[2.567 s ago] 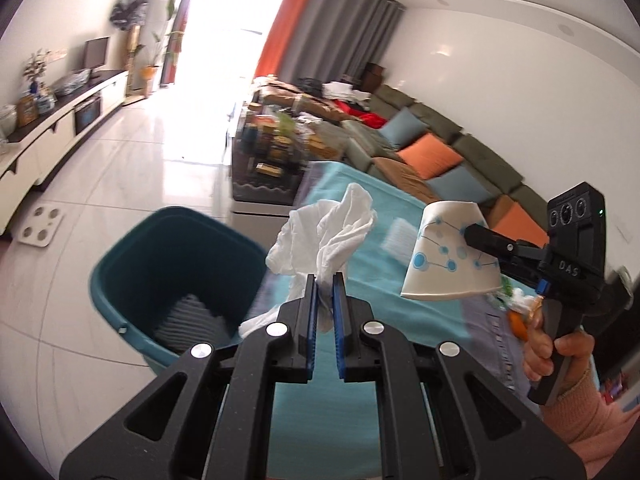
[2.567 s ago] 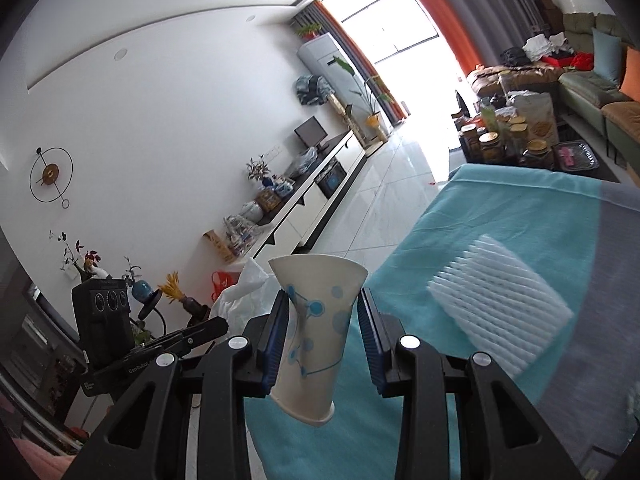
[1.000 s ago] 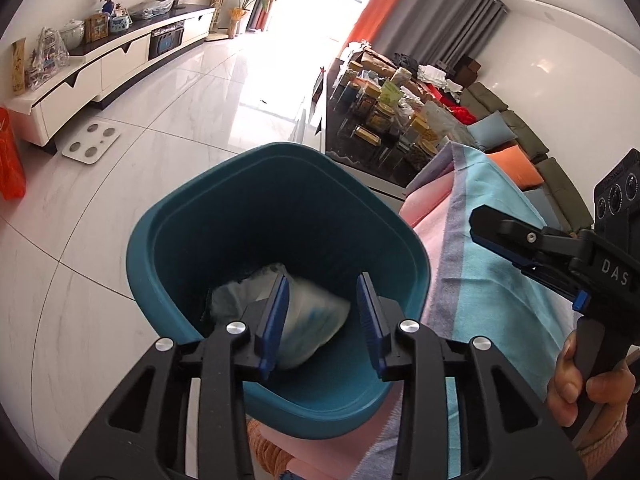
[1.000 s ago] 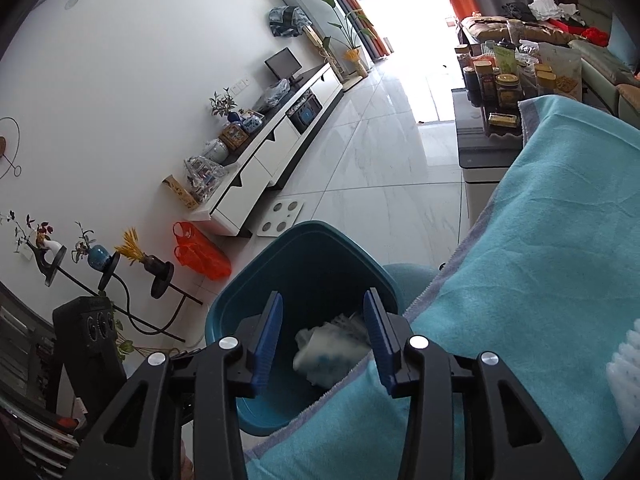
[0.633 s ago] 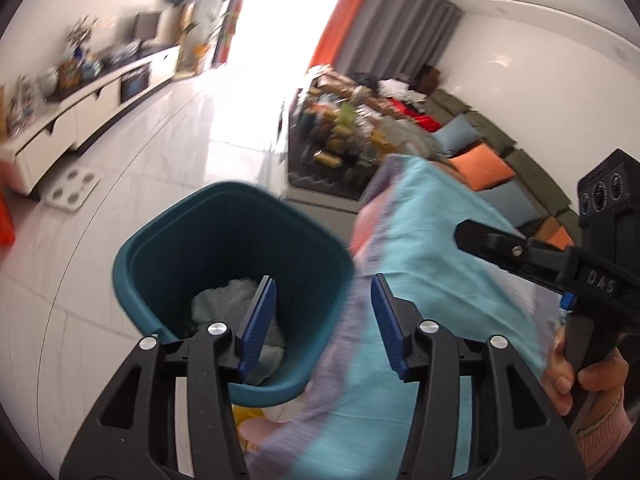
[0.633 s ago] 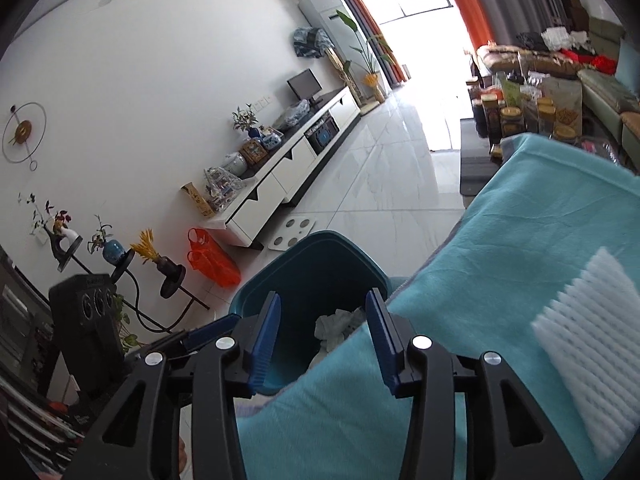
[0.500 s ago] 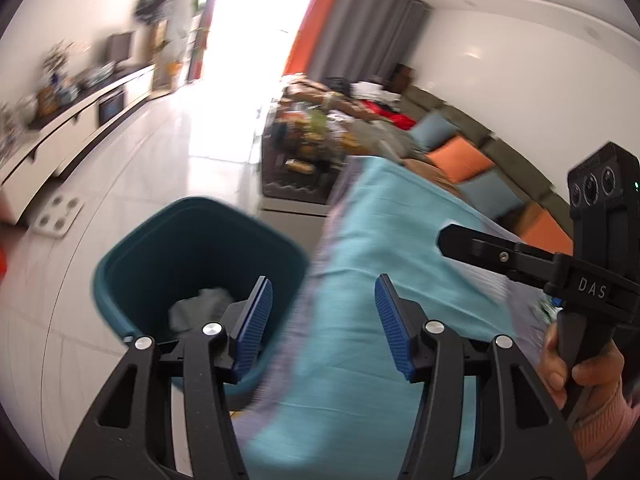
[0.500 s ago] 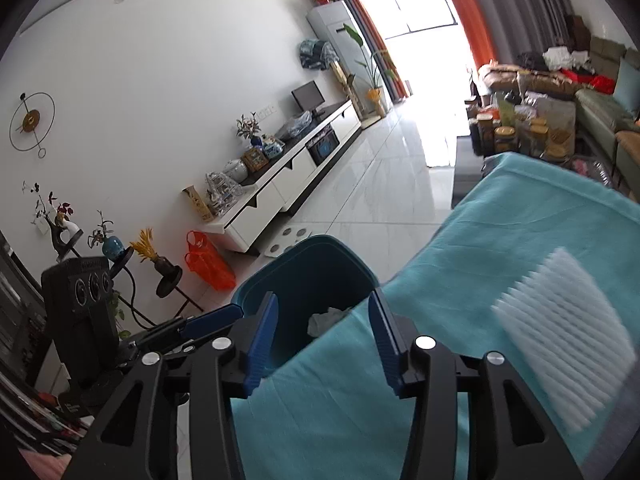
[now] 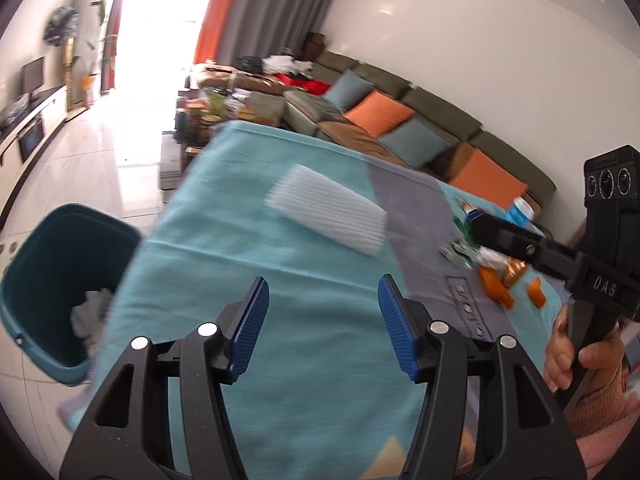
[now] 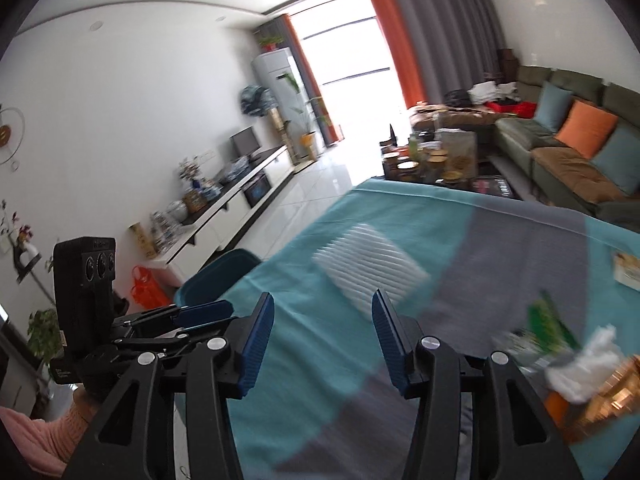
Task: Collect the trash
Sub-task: 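Move both open grippers back over the table, then grasp the white foam net with the left gripper while the right grasps the gold foil wrapper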
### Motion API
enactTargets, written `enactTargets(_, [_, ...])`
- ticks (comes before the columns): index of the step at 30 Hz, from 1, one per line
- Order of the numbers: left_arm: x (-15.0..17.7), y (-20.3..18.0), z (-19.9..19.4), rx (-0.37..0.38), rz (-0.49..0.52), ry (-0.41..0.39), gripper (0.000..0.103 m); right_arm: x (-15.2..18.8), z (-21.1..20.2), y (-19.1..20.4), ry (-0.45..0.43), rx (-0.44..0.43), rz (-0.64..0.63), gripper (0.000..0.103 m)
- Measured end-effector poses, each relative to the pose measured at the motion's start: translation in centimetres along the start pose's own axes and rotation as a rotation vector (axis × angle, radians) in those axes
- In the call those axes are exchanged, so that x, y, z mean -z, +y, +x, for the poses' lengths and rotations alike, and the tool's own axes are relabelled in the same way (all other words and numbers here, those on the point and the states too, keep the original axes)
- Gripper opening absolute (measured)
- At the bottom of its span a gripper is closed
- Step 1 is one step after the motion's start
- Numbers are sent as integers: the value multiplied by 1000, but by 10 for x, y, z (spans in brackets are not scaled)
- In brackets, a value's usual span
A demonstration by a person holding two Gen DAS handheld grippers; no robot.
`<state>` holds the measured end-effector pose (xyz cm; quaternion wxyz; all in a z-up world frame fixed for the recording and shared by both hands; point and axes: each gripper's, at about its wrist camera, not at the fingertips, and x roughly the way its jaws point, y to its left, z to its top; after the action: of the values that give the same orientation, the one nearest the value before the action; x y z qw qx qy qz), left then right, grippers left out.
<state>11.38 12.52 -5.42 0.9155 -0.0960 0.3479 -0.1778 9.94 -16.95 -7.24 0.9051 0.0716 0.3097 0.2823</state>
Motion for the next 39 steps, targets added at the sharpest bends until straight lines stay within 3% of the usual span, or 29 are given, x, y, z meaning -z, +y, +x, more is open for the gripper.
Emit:
enactTargets(6, [2,-27,26,38,41,55,57,17,-55,-49,-78,163,65,49])
enactTargets(17, [-20,-24,72,-4,-21,139,59,36,-109,-112,-170,349,170,54])
enactTargets(23, [-34,-11,90,-1,-85,168,63,47,-99,-146,-119,335,245,57])
enactTargets(30, [-50,-3,110,12,-144,203,67,50,-83,-160,-81,303,234,56])
enactTargets(35, [-57,-1,121,18,-174,213,64,51,-82,-162,-68,274,228,35])
enactTargets(38, [-60,2,126,7,-184,218,53,53,-86,-159,-67,267,210,33])
enactTargets(39, [-61,2,127,-1,-184,219,44,53,-87,-157,-67,264,202,25])
